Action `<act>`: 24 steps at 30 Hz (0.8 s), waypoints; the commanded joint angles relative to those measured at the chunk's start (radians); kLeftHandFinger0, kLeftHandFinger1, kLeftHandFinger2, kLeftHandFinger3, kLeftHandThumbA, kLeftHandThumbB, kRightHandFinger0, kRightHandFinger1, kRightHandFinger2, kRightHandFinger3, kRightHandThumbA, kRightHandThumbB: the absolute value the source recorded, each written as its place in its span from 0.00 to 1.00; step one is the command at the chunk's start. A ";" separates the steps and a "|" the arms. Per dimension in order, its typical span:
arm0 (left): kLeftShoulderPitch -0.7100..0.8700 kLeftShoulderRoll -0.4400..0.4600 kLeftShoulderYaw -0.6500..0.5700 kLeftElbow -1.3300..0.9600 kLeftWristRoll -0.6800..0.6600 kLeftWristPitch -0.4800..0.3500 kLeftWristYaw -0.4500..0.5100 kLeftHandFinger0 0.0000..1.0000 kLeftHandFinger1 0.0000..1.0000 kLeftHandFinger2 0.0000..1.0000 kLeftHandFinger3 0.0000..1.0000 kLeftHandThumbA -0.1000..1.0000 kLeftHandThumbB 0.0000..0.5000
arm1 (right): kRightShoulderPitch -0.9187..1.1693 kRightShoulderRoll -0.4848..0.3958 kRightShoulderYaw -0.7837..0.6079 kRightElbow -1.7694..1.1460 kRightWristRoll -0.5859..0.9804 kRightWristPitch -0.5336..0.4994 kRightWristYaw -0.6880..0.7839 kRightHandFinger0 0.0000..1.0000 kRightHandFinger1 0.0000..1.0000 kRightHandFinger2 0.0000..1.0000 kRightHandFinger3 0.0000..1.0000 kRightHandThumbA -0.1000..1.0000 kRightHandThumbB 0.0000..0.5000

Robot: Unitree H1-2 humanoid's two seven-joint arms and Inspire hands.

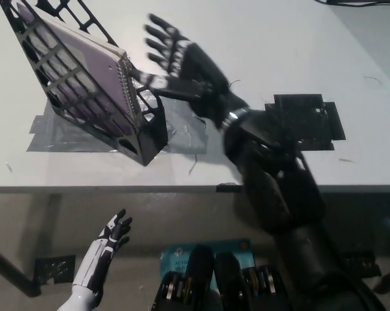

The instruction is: A shelf with a book inside it is placed on the center of the desk infront of the robot. The robot uses its right hand to grab the book, take it out and hand it to a person.

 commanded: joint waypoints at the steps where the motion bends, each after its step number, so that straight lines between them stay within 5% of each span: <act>1: -0.013 0.018 -0.008 -0.043 0.006 -0.014 -0.020 1.00 1.00 1.00 1.00 0.97 0.64 | -0.087 0.032 -0.013 0.033 -0.027 -0.103 0.001 1.00 1.00 1.00 1.00 0.82 0.93; 9: -0.028 0.032 -0.017 -0.048 0.031 -0.011 -0.023 1.00 1.00 1.00 1.00 0.99 0.51 | -0.084 0.062 -0.018 0.013 -0.023 -0.108 0.011 1.00 1.00 1.00 1.00 0.82 0.90; 20: -0.044 0.041 -0.023 -0.037 0.028 -0.013 -0.035 1.00 1.00 1.00 1.00 0.98 0.51 | -0.004 0.054 -0.004 -0.101 -0.023 -0.079 0.038 1.00 1.00 1.00 1.00 0.84 0.85; 24: -0.043 0.039 -0.023 -0.040 0.025 -0.009 -0.036 1.00 1.00 1.00 1.00 0.96 0.49 | 0.000 0.046 -0.006 -0.072 -0.022 -0.096 0.052 1.00 1.00 1.00 1.00 0.84 0.90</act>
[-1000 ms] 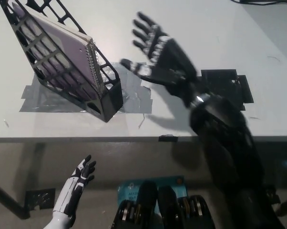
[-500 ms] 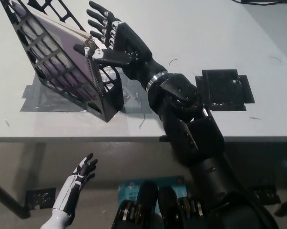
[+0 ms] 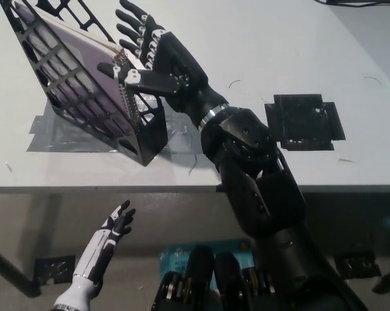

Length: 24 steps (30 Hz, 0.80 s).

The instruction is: A shelf with a book inside it is placed on the center of the desk infront of the robot. The robot uses its right hand to grab the book, take it out and hand it to a person.

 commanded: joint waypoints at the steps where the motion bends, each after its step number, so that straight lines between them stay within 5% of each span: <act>1: -0.008 0.015 -0.003 -0.028 -0.004 -0.007 -0.021 1.00 1.00 1.00 1.00 0.96 0.49 | -0.029 0.005 -0.002 -0.003 -0.002 -0.053 0.038 1.00 1.00 1.00 1.00 0.84 0.90; 2: -0.008 0.014 -0.001 -0.026 -0.010 -0.008 -0.023 1.00 1.00 1.00 1.00 0.96 0.54 | -0.029 0.008 -0.003 0.023 0.005 -0.060 0.050 1.00 1.00 1.00 1.00 0.83 0.81; 5: -0.006 0.012 -0.003 -0.034 -0.006 0.006 -0.026 1.00 1.00 1.00 1.00 0.96 0.58 | -0.018 0.010 -0.001 0.034 -0.007 -0.057 0.038 1.00 1.00 1.00 1.00 0.84 0.84; 9: -0.013 0.012 -0.004 -0.053 0.007 0.030 -0.023 1.00 1.00 1.00 1.00 0.96 0.60 | -0.018 0.013 0.015 0.087 -0.036 -0.068 0.029 1.00 1.00 1.00 1.00 0.85 0.75; 24: -0.040 0.018 -0.018 -0.060 0.039 0.050 -0.019 1.00 1.00 1.00 1.00 0.96 0.59 | -0.046 0.031 0.023 0.232 -0.058 -0.156 0.058 1.00 1.00 1.00 1.00 0.87 0.82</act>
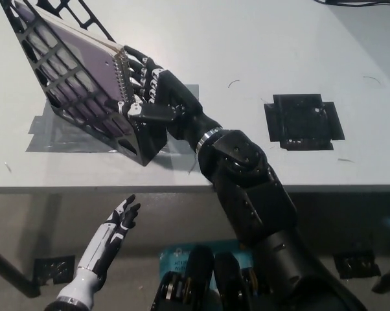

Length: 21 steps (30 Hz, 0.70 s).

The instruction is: A shelf with a book inside it is placed on the center of the desk infront of the robot. The robot uses its right hand to grab the book, take it out and hand it to a person.

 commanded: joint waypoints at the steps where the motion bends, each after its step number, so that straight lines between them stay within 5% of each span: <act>1: -0.015 0.018 -0.006 -0.033 0.021 -0.002 -0.007 1.00 1.00 1.00 1.00 0.96 0.59 | -0.052 0.025 0.014 0.005 -0.030 -0.087 0.030 1.00 1.00 1.00 1.00 0.87 0.81; 21: -0.020 0.016 -0.004 -0.043 0.006 0.019 -0.012 1.00 1.00 1.00 1.00 0.88 0.43 | -0.097 0.057 -0.004 0.026 -0.025 -0.054 0.032 1.00 1.00 1.00 1.00 0.86 0.80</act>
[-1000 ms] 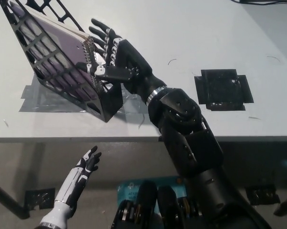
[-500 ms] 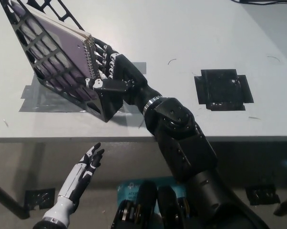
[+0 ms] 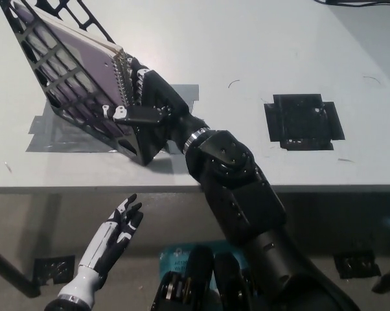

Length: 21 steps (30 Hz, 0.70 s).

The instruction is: A shelf with a book inside it is placed on the center of the desk infront of the robot. The robot uses its right hand to grab the book, take it out and hand it to a person.

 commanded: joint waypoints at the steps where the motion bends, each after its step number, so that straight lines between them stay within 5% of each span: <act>1: -0.015 0.015 -0.001 -0.036 0.008 -0.007 -0.011 1.00 1.00 1.00 1.00 0.88 0.42 | -0.075 0.026 -0.012 0.007 0.013 -0.026 0.032 1.00 1.00 1.00 1.00 0.86 0.80; 15: -0.023 0.022 -0.008 -0.028 0.028 -0.030 -0.005 1.00 1.00 1.00 1.00 0.95 0.48 | -0.130 0.039 -0.061 0.100 0.039 -0.009 0.030 1.00 1.00 1.00 1.00 0.82 0.83; 17: -0.024 0.022 -0.007 -0.023 0.024 -0.040 -0.006 1.00 1.00 1.00 1.00 0.95 0.48 | -0.142 0.044 -0.076 0.122 0.039 0.008 0.005 0.79 0.85 0.95 1.00 0.78 0.84; 19: -0.025 0.022 -0.007 -0.022 0.025 -0.041 -0.006 1.00 1.00 1.00 1.00 0.95 0.48 | -0.144 0.045 -0.079 0.125 0.039 0.010 0.004 0.75 0.82 0.93 1.00 0.78 0.84; 20: -0.026 0.022 -0.009 -0.024 0.032 -0.039 -0.003 1.00 1.00 1.00 1.00 0.96 0.50 | -0.154 0.048 -0.095 0.144 0.043 0.015 -0.011 0.05 0.16 0.35 0.42 0.49 0.56; 21: -0.027 0.022 -0.009 -0.024 0.035 -0.037 -0.002 1.00 1.00 1.00 1.00 0.96 0.50 | -0.157 0.049 -0.098 0.151 0.038 0.015 -0.024 0.05 0.16 0.35 0.42 0.49 0.56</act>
